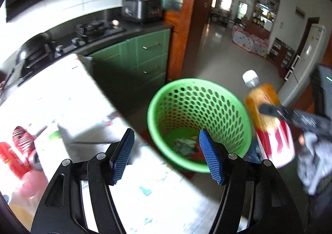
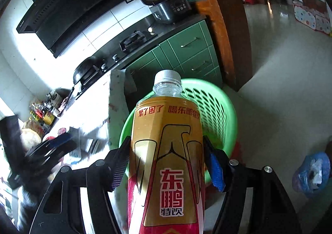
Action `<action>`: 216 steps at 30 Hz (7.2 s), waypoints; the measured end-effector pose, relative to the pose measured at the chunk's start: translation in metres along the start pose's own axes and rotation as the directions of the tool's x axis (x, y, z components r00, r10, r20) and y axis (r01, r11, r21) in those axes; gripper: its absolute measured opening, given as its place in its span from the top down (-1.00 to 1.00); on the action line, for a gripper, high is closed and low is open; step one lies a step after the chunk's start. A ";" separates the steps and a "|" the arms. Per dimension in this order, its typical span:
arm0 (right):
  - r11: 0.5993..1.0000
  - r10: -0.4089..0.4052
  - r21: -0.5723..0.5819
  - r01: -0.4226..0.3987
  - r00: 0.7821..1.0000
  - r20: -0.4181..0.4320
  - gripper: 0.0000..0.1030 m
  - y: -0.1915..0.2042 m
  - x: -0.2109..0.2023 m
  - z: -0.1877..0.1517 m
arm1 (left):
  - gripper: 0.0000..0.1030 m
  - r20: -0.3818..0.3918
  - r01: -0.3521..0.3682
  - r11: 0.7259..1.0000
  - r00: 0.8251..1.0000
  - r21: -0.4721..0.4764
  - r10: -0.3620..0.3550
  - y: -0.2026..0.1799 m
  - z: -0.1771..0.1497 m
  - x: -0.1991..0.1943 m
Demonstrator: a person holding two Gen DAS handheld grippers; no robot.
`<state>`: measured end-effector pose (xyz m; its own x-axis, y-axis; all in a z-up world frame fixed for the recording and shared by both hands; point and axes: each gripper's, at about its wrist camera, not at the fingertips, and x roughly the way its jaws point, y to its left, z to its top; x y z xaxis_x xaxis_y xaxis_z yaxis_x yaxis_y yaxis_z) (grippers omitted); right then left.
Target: Collect trash
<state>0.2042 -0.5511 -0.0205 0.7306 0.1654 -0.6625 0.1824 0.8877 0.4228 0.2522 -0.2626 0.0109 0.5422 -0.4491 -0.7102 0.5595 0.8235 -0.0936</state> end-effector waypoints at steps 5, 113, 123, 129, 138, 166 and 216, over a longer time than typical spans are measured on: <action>1.000 -0.019 -0.013 0.019 1.000 0.006 -0.25 0.007 0.037 0.017 | -0.34 0.059 -0.048 0.998 0.997 -0.040 0.050 0.030 -0.018 -0.046; 0.839 0.049 -0.515 -0.176 0.967 -0.250 -0.24 0.297 0.131 -0.111 | -0.18 -0.073 -0.371 0.801 0.921 -0.470 0.383 0.173 -0.194 -0.117; 0.837 0.006 -0.522 -0.166 0.955 -0.295 -0.26 0.291 0.147 -0.124 | -0.15 -0.030 -0.338 0.839 0.932 -0.427 0.360 0.153 -0.193 -0.138; 0.838 -0.027 -0.528 -0.135 0.957 -0.287 -0.37 0.297 0.160 -0.120 | -0.15 -0.013 -0.319 0.854 0.939 -0.410 0.344 0.149 -0.191 -0.144; 0.854 0.037 -0.493 -0.166 0.964 -0.261 -0.23 0.285 0.133 -0.110 | -0.14 0.027 -0.262 0.886 0.955 -0.381 0.294 0.138 -0.176 -0.153; 0.963 -0.238 -0.144 0.229 0.970 -0.045 -0.40 -0.005 0.091 -0.010 | -0.14 0.029 0.082 0.991 0.996 -0.102 -0.079 0.019 0.002 0.002; 0.833 0.063 -0.539 -0.120 0.990 -0.123 -0.62 0.181 0.074 -0.063 | -0.39 0.078 -0.133 0.948 0.984 -0.289 0.162 0.124 -0.087 -0.112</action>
<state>0.2498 -0.3508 -0.0319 0.6537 0.2725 -0.7059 -0.2906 0.9518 0.0983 0.2059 -0.0801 0.0182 0.6728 -0.3357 -0.6593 0.2772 0.9406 -0.1960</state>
